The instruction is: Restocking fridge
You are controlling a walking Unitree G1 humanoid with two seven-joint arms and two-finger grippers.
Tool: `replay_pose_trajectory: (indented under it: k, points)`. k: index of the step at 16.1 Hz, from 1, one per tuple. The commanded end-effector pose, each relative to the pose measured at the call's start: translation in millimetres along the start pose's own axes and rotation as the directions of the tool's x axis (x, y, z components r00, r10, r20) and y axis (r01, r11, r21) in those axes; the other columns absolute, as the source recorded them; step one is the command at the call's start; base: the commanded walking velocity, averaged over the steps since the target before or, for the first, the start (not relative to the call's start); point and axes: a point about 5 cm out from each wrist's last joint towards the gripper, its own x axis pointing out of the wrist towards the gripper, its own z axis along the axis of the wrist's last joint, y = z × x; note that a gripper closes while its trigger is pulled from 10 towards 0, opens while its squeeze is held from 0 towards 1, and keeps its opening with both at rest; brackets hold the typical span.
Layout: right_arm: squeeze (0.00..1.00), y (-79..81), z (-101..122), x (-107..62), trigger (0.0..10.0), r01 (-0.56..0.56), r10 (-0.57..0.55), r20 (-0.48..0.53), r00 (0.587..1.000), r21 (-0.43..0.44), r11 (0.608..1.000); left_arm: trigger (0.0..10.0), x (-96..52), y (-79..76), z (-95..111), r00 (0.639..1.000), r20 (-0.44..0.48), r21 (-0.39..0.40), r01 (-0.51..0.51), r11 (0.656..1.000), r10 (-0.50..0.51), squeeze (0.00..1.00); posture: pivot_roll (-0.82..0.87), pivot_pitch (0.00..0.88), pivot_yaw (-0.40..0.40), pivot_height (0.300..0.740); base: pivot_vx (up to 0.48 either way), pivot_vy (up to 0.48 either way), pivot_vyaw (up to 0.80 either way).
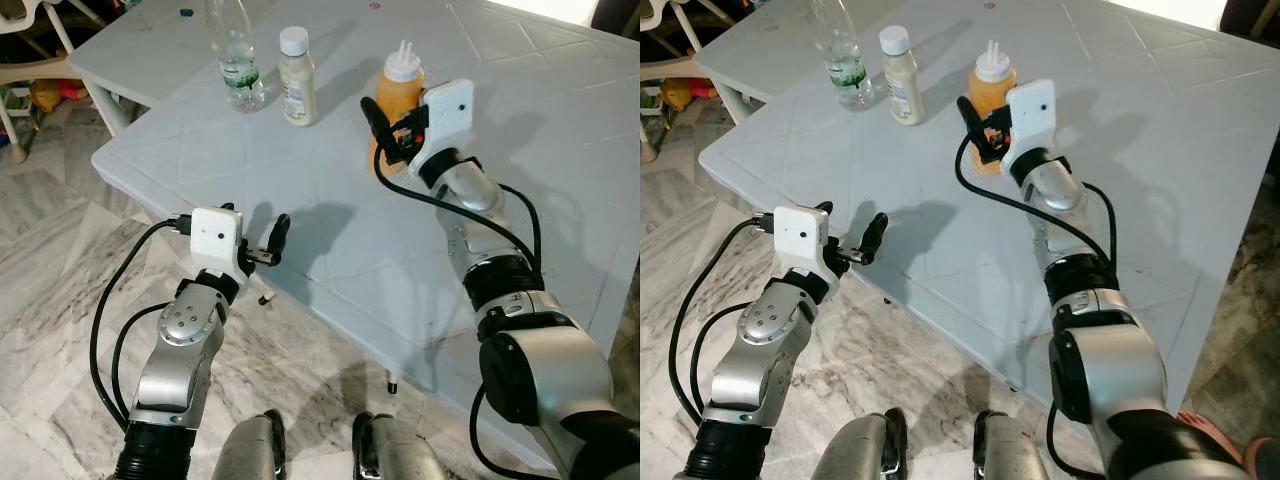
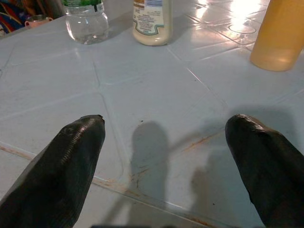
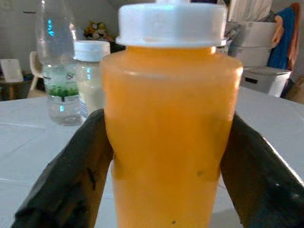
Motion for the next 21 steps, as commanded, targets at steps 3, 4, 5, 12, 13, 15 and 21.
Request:
replay_pose_trajectory:
  k: [3,4,5,12,13,15,21]
  points:
    - [0.0,3.6,6.5,4.0,0.0,-0.027,0.027,0.029,0.999,-0.001,1.0,10.0,-1.3,1.0,-1.2,1.0,-0.011,0.014,-0.001,1.0,0.002,0.0,0.07,0.195,0.079,0.74,0.0,0.0,0.0]
    - [0.0,3.7,6.2,3.9,0.1,-0.03,0.03,0.027,0.999,-0.007,1.0,10.0,-0.8,0.9,-1.3,1.0,-0.011,0.014,-0.001,1.0,0.001,0.0,0.07,0.192,0.077,0.74,0.0,0.0,0.0]
    - [0.0,3.3,5.2,3.2,0.6,-0.03,0.03,0.023,0.999,-0.015,0.999,10.0,-0.3,0.6,-1.7,1.0,-0.011,0.013,-0.001,1.0,0.001,0.0,0.07,0.191,0.077,0.74,0.0,0.0,0.0]
    - [0.0,7.1,5.7,-8.3,10.0,-0.121,0.122,0.032,0.992,-0.035,0.992,10.0,9.1,0.2,-3.4,0.999,-0.038,0.045,-0.033,0.998,0.034,0.0,0.04,0.182,0.072,0.74,0.0,0.0,0.0]
    - [0.0,7.1,5.4,-11.0,10.0,-0.134,0.135,0.031,0.99,-0.039,0.99,10.0,9.6,1.0,-3.1,0.999,-0.037,0.046,-0.036,0.998,0.037,0.0,0.03,0.185,0.073,0.74,0.0,0.0,0.0]
    - [0.0,8.4,3.5,-25.0,10.0,-0.178,0.18,0.018,0.984,-0.061,0.982,10.0,8.8,2.7,-2.0,0.999,-0.033,0.05,-0.042,0.998,0.043,0.0,0.02,0.19,0.076,0.74,0.0,0.0,0.0]
    - [0.0,28.9,-2.4,-88.5,10.0,-0.085,0.087,-0.013,0.996,0.099,0.991,10.0,2.3,1.6,-12.4,0.996,-0.058,0.031,-0.068,0.997,0.07,0.0,-0.02,0.147,0.063,0.74,0.0,0.0,0.0]
